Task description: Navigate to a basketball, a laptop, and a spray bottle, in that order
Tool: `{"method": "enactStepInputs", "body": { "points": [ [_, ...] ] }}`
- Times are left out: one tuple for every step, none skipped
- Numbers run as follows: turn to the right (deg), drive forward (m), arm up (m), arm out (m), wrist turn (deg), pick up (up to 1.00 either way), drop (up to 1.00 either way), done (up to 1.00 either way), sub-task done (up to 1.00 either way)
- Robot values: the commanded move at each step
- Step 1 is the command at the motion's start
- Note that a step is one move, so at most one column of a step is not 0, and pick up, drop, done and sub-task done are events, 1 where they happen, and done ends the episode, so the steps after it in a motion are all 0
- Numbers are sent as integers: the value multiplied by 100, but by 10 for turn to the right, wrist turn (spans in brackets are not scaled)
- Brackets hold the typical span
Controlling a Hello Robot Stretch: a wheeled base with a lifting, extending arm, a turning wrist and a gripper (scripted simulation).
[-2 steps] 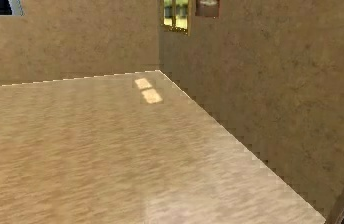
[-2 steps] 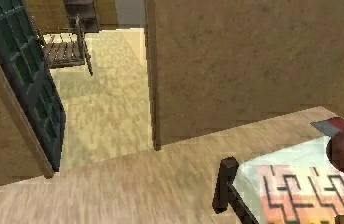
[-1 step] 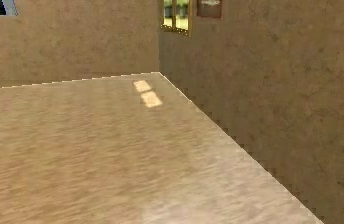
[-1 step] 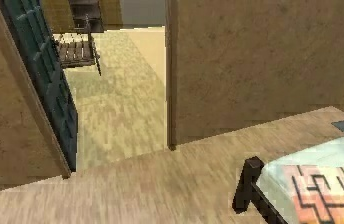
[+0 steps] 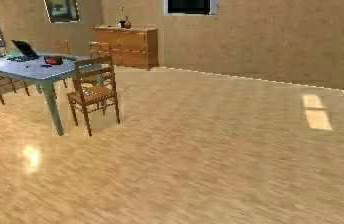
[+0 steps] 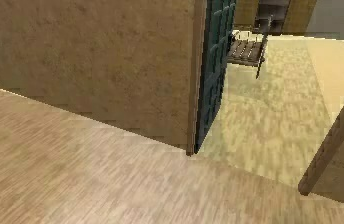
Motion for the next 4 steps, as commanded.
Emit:
{"method": "enactStepInputs", "body": {
  "points": [
    [-210,0,0,0,0,0,0,0,0],
    [0,5,0,0,0,0,0,0,0],
    [-270,0,0,0,0,0,0,0,0],
    [0,100,0,0,0,0,0,0,0]
  ]
}}
